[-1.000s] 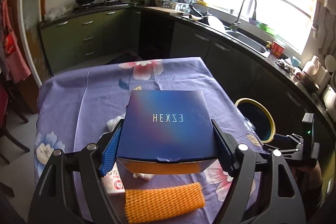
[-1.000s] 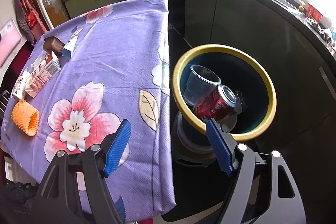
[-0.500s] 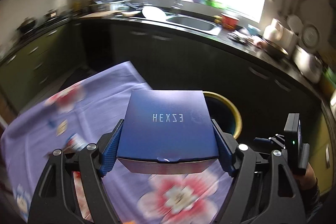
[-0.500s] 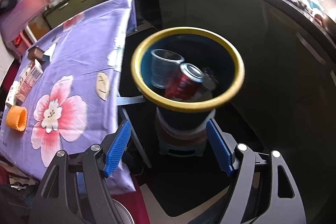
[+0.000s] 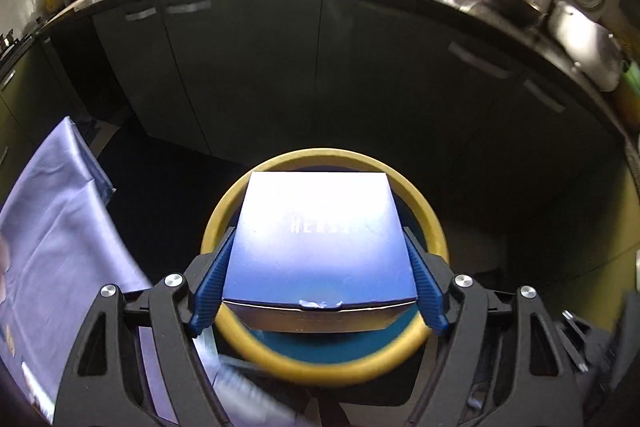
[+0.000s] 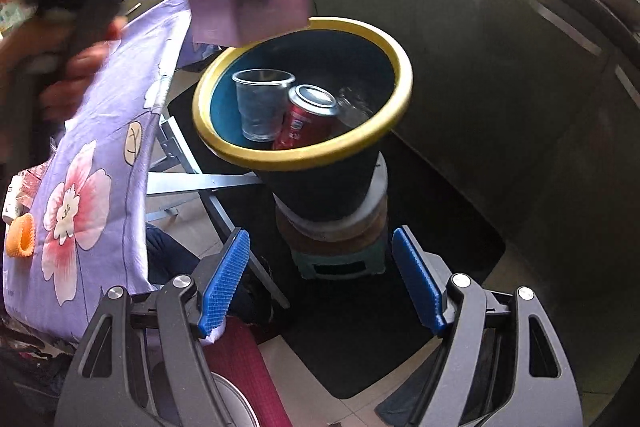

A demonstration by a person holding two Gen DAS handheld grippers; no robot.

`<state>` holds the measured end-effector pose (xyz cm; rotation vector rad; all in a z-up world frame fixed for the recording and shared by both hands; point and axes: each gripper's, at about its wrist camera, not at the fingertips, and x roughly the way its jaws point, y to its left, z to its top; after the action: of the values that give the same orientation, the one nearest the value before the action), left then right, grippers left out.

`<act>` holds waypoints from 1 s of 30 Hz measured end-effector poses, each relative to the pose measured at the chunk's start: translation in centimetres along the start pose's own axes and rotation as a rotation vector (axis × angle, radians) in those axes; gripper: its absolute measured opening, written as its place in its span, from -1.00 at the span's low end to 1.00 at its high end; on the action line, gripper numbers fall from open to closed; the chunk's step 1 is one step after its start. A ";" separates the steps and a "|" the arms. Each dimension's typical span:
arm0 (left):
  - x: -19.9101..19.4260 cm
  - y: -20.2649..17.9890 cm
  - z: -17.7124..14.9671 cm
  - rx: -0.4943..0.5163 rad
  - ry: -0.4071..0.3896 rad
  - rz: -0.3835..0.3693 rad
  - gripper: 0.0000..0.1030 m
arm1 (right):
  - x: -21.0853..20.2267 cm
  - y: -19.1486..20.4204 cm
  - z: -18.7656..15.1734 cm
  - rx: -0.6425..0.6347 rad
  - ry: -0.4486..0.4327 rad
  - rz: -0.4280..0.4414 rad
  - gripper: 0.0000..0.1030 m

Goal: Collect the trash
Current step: 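Carry the blue box over the bin and open the left gripper, then move the right gripper toward the white toothpaste tube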

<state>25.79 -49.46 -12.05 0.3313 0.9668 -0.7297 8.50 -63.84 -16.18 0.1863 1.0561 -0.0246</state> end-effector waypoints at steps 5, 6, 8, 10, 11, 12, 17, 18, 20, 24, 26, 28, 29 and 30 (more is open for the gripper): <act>2.2 -0.3 1.5 0.027 -0.008 0.052 0.53 | -0.4 -0.6 -0.4 0.021 -0.001 -0.005 0.43; 1.9 -0.1 1.5 0.022 -0.018 0.048 0.59 | -0.4 -0.6 -0.5 0.021 -0.002 -0.004 0.43; 0.4 0.4 1.3 0.009 -0.037 0.044 0.60 | -0.4 -0.1 -0.4 0.015 -0.004 -0.001 0.43; -1.9 1.1 0.6 0.010 -0.060 0.039 0.60 | -0.6 0.3 -0.5 0.009 -0.008 0.005 0.43; -3.5 1.3 0.0 0.015 -0.084 0.040 0.60 | -0.6 0.7 -0.4 0.002 -0.011 0.011 0.43; -4.9 1.6 -0.5 0.015 -0.104 0.040 0.61 | -0.7 0.9 -0.4 -0.004 -0.013 0.015 0.43; -13.5 3.4 -5.1 -0.016 -0.221 0.051 0.72 | -0.9 3.7 -0.1 -0.056 -0.019 0.034 0.44; -15.0 3.8 -6.2 -0.025 -0.239 0.058 0.74 | -1.0 4.2 0.0 -0.066 -0.019 0.036 0.44; -18.6 5.2 -9.1 -0.057 -0.276 0.068 0.77 | -1.1 5.5 0.3 -0.093 -0.018 0.041 0.44; -24.4 8.2 -14.3 -0.148 -0.307 0.070 0.80 | -1.2 8.6 0.8 -0.156 -0.018 0.051 0.44; -26.7 9.7 -16.8 -0.186 -0.324 0.092 0.81 | -1.3 10.1 1.2 -0.198 -0.017 0.063 0.44; -29.3 11.7 -19.7 -0.236 -0.346 0.150 0.83 | -1.3 12.3 1.5 -0.247 -0.013 0.086 0.44; -30.2 12.3 -20.8 -0.252 -0.355 0.175 0.83 | -1.3 13.8 1.8 -0.278 -0.010 0.101 0.44; -31.4 13.3 -22.3 -0.278 -0.368 0.209 0.83 | -1.4 14.6 2.0 -0.299 -0.008 0.112 0.44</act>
<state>9.83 -14.46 1.44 0.0479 0.6604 -0.4370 11.17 -49.90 -11.95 -0.0253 1.0270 0.2327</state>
